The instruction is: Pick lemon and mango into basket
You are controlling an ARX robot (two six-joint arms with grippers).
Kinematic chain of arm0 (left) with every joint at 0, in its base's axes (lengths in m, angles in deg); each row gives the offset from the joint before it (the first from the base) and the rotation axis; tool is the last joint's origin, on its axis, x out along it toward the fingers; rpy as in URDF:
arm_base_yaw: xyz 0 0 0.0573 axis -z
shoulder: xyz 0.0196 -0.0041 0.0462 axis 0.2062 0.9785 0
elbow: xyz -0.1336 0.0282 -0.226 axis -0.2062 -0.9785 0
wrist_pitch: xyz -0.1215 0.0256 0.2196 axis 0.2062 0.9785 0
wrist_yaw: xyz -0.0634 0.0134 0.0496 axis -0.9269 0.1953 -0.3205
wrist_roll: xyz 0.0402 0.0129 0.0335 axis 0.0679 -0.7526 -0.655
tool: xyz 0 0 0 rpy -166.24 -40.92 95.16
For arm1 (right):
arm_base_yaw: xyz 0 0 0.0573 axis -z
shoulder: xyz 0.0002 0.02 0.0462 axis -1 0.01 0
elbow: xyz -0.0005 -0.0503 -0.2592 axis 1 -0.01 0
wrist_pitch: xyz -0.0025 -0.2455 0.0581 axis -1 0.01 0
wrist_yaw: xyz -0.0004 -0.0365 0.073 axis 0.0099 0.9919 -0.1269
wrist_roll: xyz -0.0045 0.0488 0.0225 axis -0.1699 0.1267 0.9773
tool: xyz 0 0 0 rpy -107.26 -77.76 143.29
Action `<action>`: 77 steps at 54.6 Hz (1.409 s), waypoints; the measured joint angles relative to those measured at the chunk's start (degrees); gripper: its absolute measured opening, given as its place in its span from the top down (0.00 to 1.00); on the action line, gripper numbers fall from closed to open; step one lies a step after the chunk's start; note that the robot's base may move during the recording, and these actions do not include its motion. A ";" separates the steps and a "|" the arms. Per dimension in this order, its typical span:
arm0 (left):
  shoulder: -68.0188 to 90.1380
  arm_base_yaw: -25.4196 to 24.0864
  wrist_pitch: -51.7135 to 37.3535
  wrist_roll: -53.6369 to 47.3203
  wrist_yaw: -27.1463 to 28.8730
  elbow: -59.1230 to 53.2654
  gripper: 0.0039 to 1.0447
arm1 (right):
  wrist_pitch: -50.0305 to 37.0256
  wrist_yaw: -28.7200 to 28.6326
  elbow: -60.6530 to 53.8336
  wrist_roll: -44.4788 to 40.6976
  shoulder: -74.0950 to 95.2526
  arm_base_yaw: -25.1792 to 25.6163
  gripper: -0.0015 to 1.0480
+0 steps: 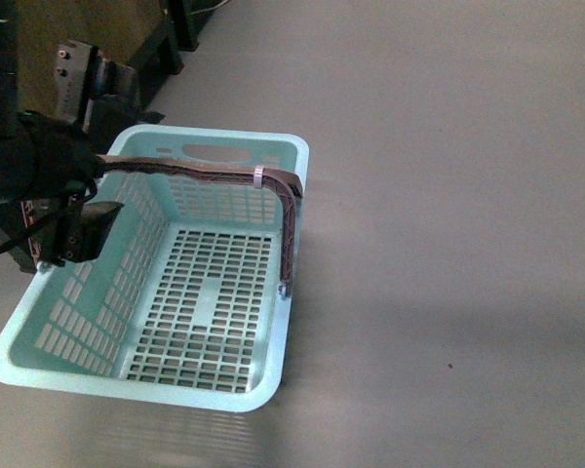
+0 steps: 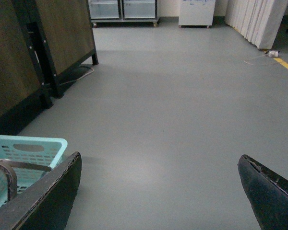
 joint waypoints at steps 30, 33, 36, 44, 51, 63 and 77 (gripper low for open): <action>12.33 1.51 10.71 -0.85 -0.77 17.05 0.70 | 0.00 0.00 0.00 0.00 0.00 0.00 0.08; 12.35 1.62 10.97 0.04 -0.66 17.29 0.75 | 0.00 0.00 0.00 0.00 0.00 0.00 0.08; 12.33 1.79 11.21 1.42 -0.55 17.49 0.79 | 0.00 0.00 0.00 0.00 0.00 0.00 0.08; 9.94 2.23 11.61 1.16 -3.06 16.55 0.95 | 0.00 0.00 0.00 0.00 0.00 0.00 0.08; 2.43 2.21 11.69 2.25 -3.28 11.39 0.95 | 0.00 0.02 0.00 0.00 0.00 0.00 0.08; -15.56 1.31 14.56 3.96 -3.48 2.54 0.95 | 0.00 0.00 0.00 0.00 0.00 0.00 0.08; -42.47 0.81 24.98 7.82 -3.02 -1.22 0.95 | 0.00 0.00 0.00 0.00 0.00 0.00 0.08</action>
